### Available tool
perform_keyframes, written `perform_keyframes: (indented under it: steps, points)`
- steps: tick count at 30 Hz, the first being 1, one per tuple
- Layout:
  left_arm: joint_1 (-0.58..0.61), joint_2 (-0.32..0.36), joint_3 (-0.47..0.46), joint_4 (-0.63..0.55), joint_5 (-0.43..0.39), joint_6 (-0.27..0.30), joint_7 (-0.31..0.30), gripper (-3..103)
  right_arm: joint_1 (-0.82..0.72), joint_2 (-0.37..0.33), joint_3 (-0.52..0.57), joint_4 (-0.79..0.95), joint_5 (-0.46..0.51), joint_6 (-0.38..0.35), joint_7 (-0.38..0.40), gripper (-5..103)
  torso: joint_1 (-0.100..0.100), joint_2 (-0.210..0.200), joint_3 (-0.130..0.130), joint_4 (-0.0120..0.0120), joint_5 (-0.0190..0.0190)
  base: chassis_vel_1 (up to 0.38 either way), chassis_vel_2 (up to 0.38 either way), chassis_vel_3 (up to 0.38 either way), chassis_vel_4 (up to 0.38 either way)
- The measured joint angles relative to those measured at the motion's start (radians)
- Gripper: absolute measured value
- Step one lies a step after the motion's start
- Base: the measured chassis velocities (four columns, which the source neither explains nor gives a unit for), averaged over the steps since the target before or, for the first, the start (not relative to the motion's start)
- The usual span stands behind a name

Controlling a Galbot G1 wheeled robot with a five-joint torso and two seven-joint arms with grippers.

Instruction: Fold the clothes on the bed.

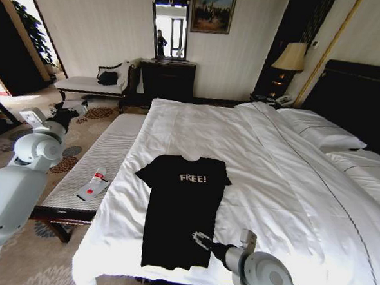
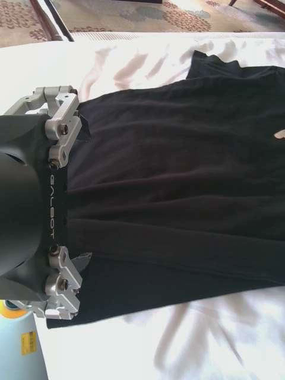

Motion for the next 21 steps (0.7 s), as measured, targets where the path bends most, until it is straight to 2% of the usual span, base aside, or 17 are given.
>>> perform_keyframes:
  steps: [3, 7, 9, 16, 17, 18, 19, 21]
  points:
    - [0.032, -0.003, 0.008, -0.030, -0.008, 0.014, 0.001, 100, -0.001, 0.024, -0.020, -0.015, -0.026, -0.007, 0.003, 100, 0.000, 0.000, 0.000, -0.0003, 0.0004, 0.000, 0.000, 0.000, 0.000]
    - [0.065, -0.008, 0.009, -0.054, 0.005, 0.026, 0.000, 100, -0.014, 0.046, -0.034, -0.056, -0.068, -0.008, 0.005, 100, 0.000, 0.000, 0.000, 0.0006, 0.0006, 0.000, 0.000, 0.000, 0.000]
    - [0.072, -0.016, 0.009, -0.069, 0.007, 0.030, -0.018, 100, -0.027, 0.059, -0.042, -0.090, -0.105, -0.003, 0.005, 100, 0.000, 0.000, 0.000, 0.0006, 0.0004, 0.000, 0.000, 0.000, 0.000]
    - [0.072, -0.018, 0.002, -0.116, 0.001, 0.051, -0.056, 100, -0.031, 0.080, -0.053, -0.105, -0.118, 0.010, 0.001, 103, 0.000, 0.000, 0.000, 0.0003, 0.0006, 0.000, 0.000, 0.000, 0.000]
    - [0.073, -0.015, -0.003, -0.125, -0.002, 0.055, -0.063, 100, -0.029, 0.087, -0.055, -0.103, -0.117, 0.015, -0.001, 98, 0.000, 0.000, 0.000, 0.0003, 0.0006, 0.000, 0.000, 0.000, 0.000]
    - [0.074, -0.012, -0.007, -0.128, -0.003, 0.057, -0.066, 100, -0.028, 0.090, -0.057, -0.103, -0.116, 0.019, -0.003, 98, 0.000, 0.000, 0.000, 0.0002, 0.0006, 0.000, 0.000, 0.000, 0.000]
    - [0.076, -0.009, -0.009, -0.130, -0.003, 0.059, -0.068, 100, -0.026, 0.092, -0.058, -0.102, -0.116, 0.022, -0.005, 89, 0.000, 0.000, 0.000, 0.0002, 0.0006, 0.000, 0.000, 0.000, 0.000]
    - [0.079, -0.006, -0.014, -0.133, -0.004, 0.060, -0.070, 100, -0.025, 0.093, -0.058, -0.102, -0.116, 0.026, -0.006, 89, 0.000, 0.000, 0.000, 0.0004, 0.0004, 0.000, 0.000, 0.000, 0.000]
